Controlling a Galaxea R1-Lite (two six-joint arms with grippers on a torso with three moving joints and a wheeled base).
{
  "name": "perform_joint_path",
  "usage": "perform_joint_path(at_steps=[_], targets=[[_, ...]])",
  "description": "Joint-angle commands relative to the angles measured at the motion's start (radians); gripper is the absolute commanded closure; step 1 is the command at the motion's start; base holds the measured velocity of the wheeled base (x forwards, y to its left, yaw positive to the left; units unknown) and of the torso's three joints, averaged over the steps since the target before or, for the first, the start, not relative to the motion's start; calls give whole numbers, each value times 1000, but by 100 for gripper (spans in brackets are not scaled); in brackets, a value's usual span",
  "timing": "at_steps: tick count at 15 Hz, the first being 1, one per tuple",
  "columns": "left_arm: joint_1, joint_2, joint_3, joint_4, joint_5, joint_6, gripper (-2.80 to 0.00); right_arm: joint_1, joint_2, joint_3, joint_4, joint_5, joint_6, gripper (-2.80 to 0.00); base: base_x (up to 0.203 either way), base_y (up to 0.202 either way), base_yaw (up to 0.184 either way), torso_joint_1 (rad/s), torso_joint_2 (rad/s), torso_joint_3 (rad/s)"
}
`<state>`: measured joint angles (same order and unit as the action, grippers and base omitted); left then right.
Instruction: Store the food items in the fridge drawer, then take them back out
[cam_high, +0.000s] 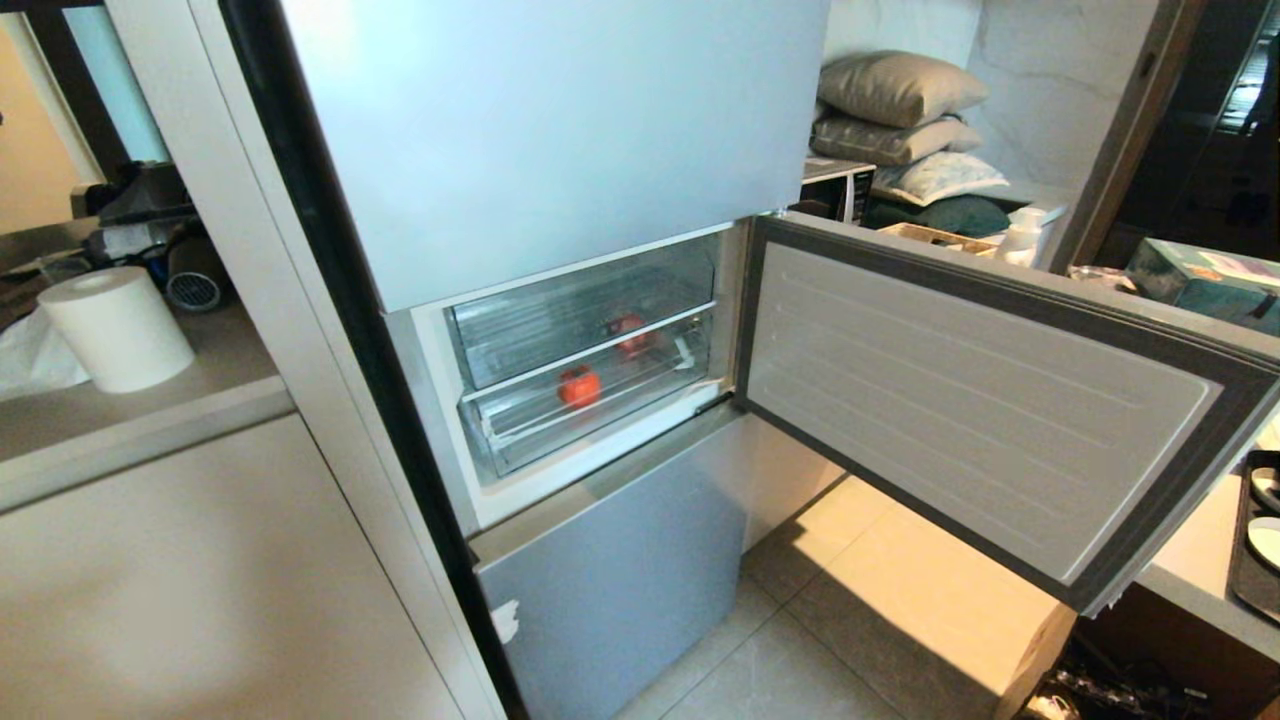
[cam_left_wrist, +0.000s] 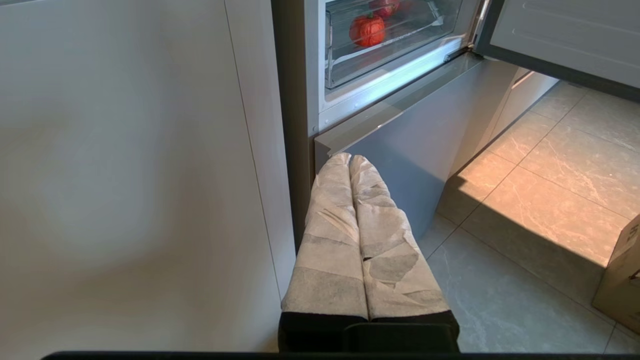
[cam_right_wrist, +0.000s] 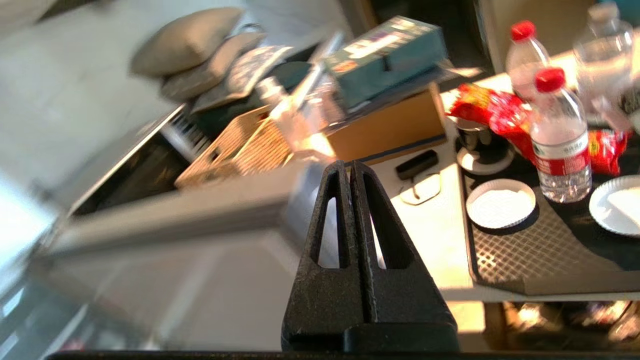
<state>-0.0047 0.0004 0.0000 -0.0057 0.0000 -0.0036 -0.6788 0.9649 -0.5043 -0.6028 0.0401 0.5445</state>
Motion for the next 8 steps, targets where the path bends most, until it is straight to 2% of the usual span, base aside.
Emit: perform_joint_path(at_steps=[1,5,6,7,8], targets=[[0,-3,2,0,0,0,0,-135,300,-24,-144,75,66,0,0,0,0,0,0,0],[0,-2,2,0,0,0,0,-191,648,-119,-396,171,247,0,0,0,0,0,0,0],[0,-2,2,0,0,-1,0,-196,723,-159,-436,225,316,0,0,0,0,0,0,0],[0,-3,2,0,0,0,0,-198,783,-209,-462,312,409,0,0,0,0,0,0,0],[0,-3,2,0,0,-1,0,-198,828,-258,-480,437,512,0,0,0,0,0,0,0]])
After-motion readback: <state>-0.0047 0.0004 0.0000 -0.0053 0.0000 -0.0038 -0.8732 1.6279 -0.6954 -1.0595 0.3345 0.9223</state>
